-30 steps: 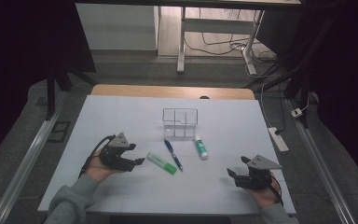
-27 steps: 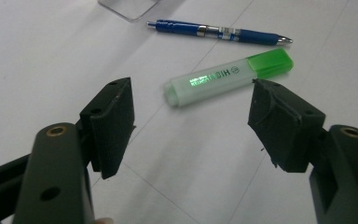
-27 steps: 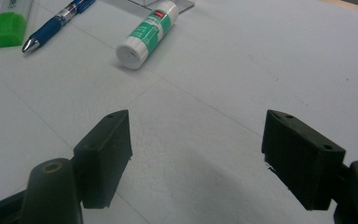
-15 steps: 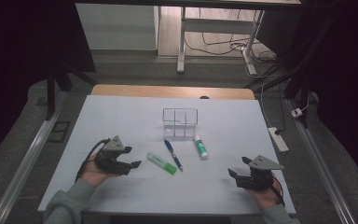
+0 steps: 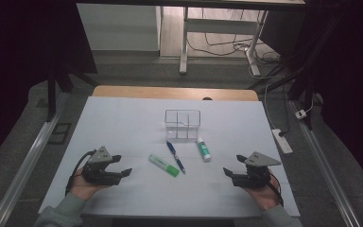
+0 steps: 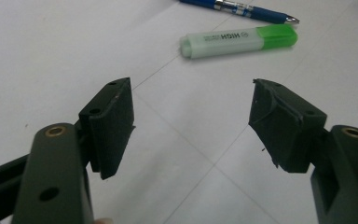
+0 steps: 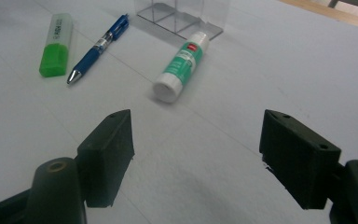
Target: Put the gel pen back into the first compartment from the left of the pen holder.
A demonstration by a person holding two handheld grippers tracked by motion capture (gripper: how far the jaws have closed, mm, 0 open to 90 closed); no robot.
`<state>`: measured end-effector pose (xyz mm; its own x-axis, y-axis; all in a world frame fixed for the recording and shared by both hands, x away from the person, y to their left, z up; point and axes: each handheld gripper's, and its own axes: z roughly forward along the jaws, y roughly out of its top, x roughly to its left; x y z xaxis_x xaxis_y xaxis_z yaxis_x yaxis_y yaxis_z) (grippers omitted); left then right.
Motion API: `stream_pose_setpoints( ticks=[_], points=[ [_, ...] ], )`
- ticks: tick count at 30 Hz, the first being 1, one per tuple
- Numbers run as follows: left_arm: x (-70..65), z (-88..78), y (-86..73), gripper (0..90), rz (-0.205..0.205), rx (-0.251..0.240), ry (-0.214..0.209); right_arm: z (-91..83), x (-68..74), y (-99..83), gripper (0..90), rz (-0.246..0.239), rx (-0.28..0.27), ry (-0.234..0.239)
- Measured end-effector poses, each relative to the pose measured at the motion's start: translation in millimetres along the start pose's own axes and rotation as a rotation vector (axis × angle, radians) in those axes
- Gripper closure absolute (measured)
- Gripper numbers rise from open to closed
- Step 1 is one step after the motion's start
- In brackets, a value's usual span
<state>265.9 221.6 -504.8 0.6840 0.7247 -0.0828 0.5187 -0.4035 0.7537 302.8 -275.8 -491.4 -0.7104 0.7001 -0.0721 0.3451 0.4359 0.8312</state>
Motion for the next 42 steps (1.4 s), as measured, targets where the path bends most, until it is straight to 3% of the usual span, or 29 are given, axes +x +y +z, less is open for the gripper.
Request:
stream_pose_setpoints(
  ticks=[7, 18, 26, 32, 42],
  points=[
    [3.0, -1.2, -8.2, 30.5, -0.032, -0.007, 0.004, 15.5, 4.9, 11.2, 27.7, 0.01, 0.059, 0.023],
    [4.5, -1.7, -13.0, 30.4, -0.036, 0.001, 0.013, 40.3, 22.0, 41.4, 29.5, -0.015, 0.081, 0.108],
    [7.5, -4.4, -16.9, 30.4, -0.046, -0.002, 0.016, 60.4, 36.2, 63.1, 30.4, -0.037, 0.097, 0.136],
    [8.4, -4.6, -17.8, 30.4, -0.049, -0.004, 0.016, 76.3, 45.8, 70.8, 30.6, -0.05, 0.122, 0.155],
    [8.4, -3.7, -17.6, 30.4, -0.046, 0.0, 0.018, 91.2, 49.8, 76.1, 31.6, -0.047, 0.154, 0.175]
  ],
)
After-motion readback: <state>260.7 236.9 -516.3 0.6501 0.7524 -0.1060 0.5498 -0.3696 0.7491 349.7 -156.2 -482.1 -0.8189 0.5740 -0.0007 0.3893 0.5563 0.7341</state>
